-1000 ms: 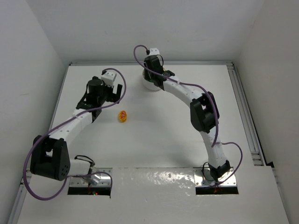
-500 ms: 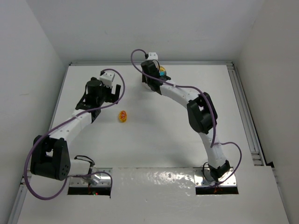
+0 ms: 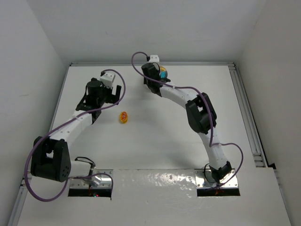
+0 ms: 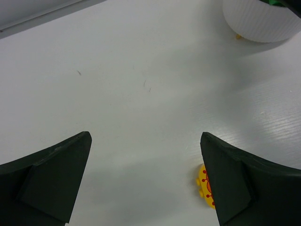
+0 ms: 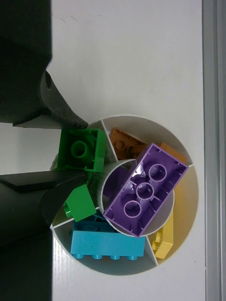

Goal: Sort the legos into containers by color

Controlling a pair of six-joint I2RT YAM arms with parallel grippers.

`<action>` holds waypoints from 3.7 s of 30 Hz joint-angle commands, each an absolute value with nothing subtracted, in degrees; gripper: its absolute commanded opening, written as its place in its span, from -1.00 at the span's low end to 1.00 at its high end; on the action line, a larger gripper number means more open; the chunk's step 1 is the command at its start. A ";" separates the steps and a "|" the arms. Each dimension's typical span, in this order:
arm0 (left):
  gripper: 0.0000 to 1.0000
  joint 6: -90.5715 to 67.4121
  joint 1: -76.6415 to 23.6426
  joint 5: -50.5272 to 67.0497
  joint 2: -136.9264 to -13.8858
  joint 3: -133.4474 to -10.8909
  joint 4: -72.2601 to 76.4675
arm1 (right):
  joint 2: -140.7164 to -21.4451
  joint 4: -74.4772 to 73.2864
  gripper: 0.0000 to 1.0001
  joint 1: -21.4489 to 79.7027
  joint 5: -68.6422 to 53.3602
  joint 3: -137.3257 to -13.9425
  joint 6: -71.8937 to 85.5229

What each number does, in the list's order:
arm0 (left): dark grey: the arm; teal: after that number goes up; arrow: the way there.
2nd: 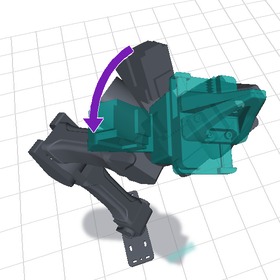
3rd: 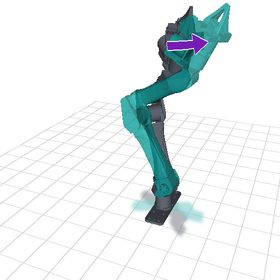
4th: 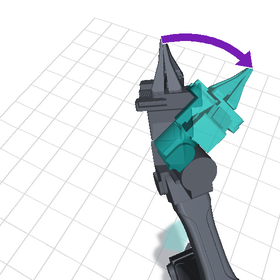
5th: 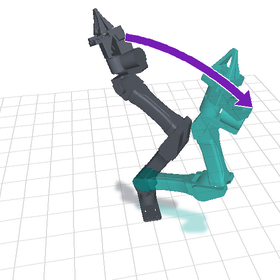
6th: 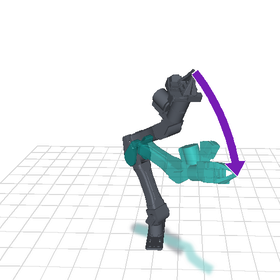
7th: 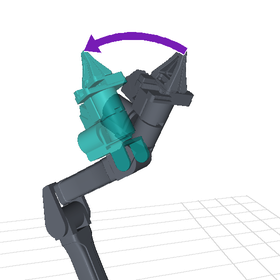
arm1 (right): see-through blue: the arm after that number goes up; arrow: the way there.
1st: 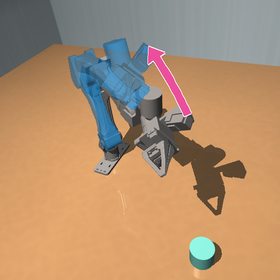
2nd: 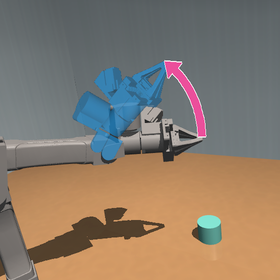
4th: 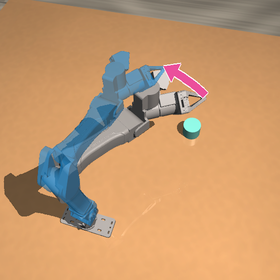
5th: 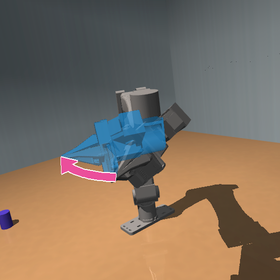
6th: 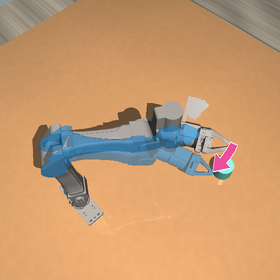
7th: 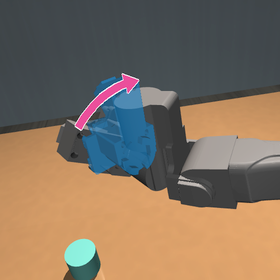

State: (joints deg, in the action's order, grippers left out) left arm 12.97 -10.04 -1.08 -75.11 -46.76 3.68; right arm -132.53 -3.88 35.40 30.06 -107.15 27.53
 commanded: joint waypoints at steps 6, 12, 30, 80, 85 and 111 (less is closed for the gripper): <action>1.00 12.30 -9.32 -0.97 -74.97 -46.14 6.42 | -131.84 -1.32 -0.74 35.68 31.55 -107.58 28.39; 1.00 11.95 -9.23 -0.70 -74.97 -46.14 6.42 | -131.31 -1.05 -0.34 35.68 31.29 -107.05 28.21; 1.00 12.13 -9.05 -0.26 -74.80 -46.76 6.24 | -128.15 2.20 -0.03 36.04 31.03 -104.33 26.72; 1.00 8.70 -5.54 -41.22 -53.18 -32.79 -0.97 | -137.37 -28.12 0.51 59.06 32.16 -115.83 38.23; 1.00 7.74 -5.54 -40.78 -50.98 -31.47 0.88 | -138.78 -27.95 0.41 59.15 30.77 -115.67 38.67; 1.00 8.88 -4.66 -32.01 -52.56 -36.91 -2.02 | -110.15 -10.10 -1.00 49.16 9.86 -88.61 34.19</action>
State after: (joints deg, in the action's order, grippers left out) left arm 8.56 -4.89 -36.95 -52.38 -33.01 -3.20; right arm -122.91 -18.22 56.05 18.20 -90.80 35.59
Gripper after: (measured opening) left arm 0.999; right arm 0.417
